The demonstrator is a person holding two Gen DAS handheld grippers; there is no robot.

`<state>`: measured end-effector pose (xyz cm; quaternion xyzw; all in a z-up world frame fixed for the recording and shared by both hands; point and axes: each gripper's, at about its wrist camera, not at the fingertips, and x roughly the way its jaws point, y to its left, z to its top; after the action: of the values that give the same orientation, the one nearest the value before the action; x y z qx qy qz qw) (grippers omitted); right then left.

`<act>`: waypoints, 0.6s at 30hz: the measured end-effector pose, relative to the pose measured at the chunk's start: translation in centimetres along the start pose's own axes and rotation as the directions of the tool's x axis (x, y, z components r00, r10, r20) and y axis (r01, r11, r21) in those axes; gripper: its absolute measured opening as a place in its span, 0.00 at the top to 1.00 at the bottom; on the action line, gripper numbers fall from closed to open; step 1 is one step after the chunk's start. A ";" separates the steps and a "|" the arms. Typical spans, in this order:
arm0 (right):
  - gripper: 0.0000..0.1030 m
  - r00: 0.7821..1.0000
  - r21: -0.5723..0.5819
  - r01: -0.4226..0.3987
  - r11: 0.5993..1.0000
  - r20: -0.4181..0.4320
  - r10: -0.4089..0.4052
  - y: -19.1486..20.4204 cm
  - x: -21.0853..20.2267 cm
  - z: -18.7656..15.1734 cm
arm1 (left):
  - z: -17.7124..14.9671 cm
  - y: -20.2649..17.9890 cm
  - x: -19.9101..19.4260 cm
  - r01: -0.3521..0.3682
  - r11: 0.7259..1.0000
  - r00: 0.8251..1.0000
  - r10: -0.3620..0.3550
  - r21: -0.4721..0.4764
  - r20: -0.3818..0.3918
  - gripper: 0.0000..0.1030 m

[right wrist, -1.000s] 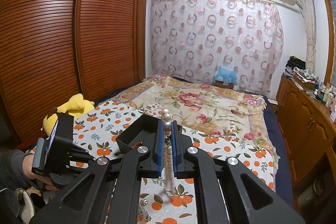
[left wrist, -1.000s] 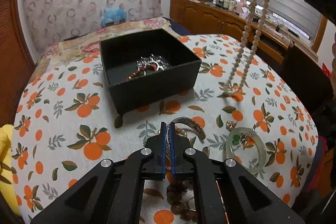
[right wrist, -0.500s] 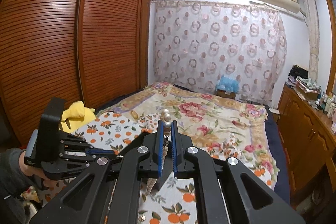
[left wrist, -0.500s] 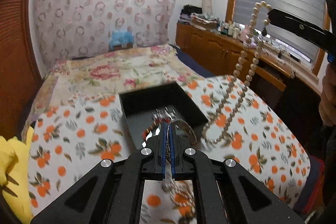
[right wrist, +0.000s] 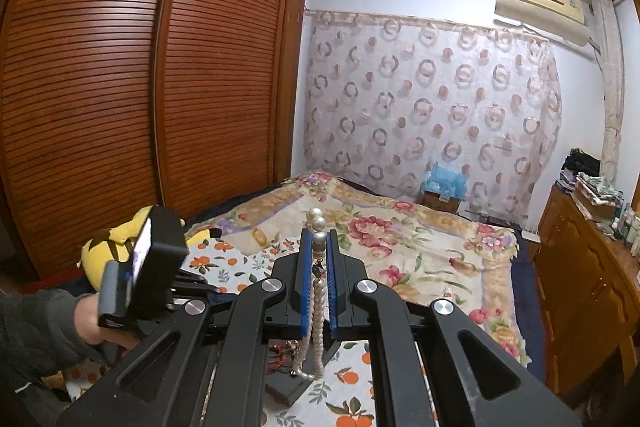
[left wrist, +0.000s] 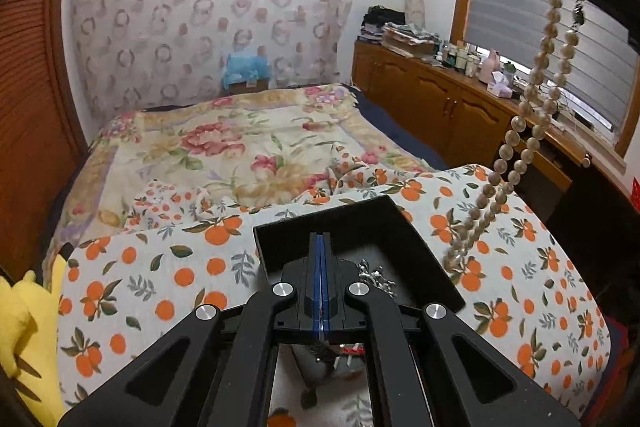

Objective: Organize jewelry
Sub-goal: 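Lower the bangle and pearl necklace into the black box and open both tools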

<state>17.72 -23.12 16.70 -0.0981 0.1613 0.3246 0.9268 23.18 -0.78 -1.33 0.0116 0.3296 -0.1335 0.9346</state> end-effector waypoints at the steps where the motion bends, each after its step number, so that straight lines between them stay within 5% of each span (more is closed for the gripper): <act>1: 0.92 1.000 0.010 -0.012 1.000 -0.005 0.013 -0.2 0.4 0.0 | 0.0 0.1 0.3 -0.003 1.000 1.000 0.003 0.001 -0.005 1.00; 18: 0.91 0.979 0.047 -0.038 0.998 -0.200 0.046 1.5 7.9 -5.2 | -2.9 1.3 -3.5 -0.005 1.000 1.000 0.005 -0.024 0.006 1.00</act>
<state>21.39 -18.96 8.91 -0.1070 0.2633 0.3290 0.9005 19.10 1.62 -1.53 0.0007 0.3282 -0.1270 0.9360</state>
